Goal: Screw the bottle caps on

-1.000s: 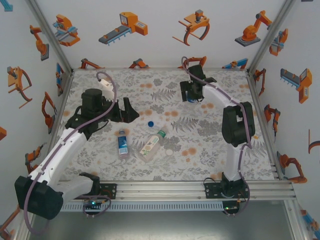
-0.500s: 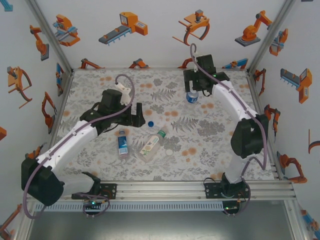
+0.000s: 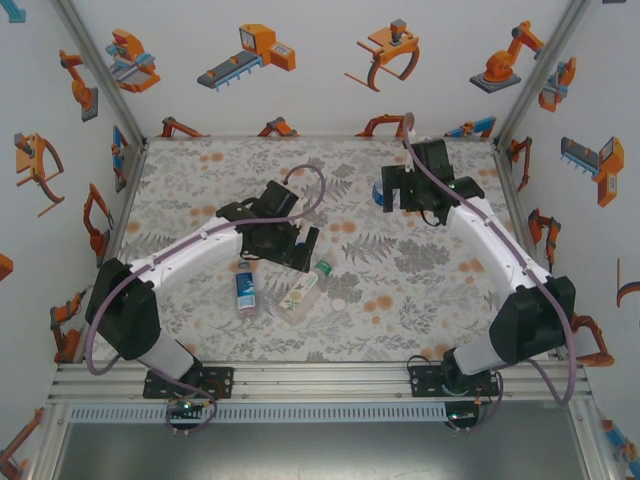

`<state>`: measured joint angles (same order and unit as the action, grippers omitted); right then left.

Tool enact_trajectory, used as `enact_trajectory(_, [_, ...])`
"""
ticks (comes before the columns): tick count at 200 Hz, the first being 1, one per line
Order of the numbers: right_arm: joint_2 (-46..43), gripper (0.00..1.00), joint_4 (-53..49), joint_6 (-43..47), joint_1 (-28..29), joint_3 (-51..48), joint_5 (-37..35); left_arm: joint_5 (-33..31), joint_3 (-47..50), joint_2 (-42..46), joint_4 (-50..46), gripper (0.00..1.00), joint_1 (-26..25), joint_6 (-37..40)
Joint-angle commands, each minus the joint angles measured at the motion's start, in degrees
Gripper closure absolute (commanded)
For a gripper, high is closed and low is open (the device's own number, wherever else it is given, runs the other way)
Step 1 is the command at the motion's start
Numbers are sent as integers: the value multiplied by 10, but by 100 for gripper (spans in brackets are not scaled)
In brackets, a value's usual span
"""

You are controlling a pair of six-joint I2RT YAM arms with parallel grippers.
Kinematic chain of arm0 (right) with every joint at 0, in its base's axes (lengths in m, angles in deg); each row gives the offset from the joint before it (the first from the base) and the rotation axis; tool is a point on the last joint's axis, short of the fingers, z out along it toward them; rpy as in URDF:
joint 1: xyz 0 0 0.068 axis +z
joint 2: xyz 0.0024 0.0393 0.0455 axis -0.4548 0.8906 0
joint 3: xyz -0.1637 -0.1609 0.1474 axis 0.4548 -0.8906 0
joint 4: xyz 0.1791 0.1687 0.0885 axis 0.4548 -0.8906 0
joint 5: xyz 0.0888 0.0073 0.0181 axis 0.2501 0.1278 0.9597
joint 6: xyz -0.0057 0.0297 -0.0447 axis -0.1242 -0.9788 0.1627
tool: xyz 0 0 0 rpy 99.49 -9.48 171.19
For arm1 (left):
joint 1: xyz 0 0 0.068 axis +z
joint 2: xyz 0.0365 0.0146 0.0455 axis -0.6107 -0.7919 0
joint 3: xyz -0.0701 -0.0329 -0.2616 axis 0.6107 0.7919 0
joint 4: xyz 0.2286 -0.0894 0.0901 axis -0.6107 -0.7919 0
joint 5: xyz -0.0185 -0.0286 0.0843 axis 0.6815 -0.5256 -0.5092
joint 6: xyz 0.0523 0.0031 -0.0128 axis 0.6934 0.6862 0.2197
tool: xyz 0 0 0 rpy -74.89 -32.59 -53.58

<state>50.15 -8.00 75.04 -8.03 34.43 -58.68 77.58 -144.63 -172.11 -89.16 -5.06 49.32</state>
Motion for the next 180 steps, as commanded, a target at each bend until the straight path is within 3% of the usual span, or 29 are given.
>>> enact_trajectory(1, [-35, 16, 4, -19, -2, -25, 1, -1, -27, -25, -42, 5, -16, -10])
enact_trajectory(53, [-71, 16, 4, -33, -2, -67, 3, -30, -25, -49, -10, 1, -93, 17])
enact_trajectory(76, [-81, 16, 5, -42, -1, -80, 8, -28, -10, -60, -16, 0, -93, 12])
enact_trajectory(107, [-90, 17, 6, -55, -2, -95, 21, 21, 10, -86, 1, 12, -95, 5])
enact_trajectory(180, [-102, 17, 3, -77, -2, -121, 41, 1, 82, -89, 65, 18, -99, -12])
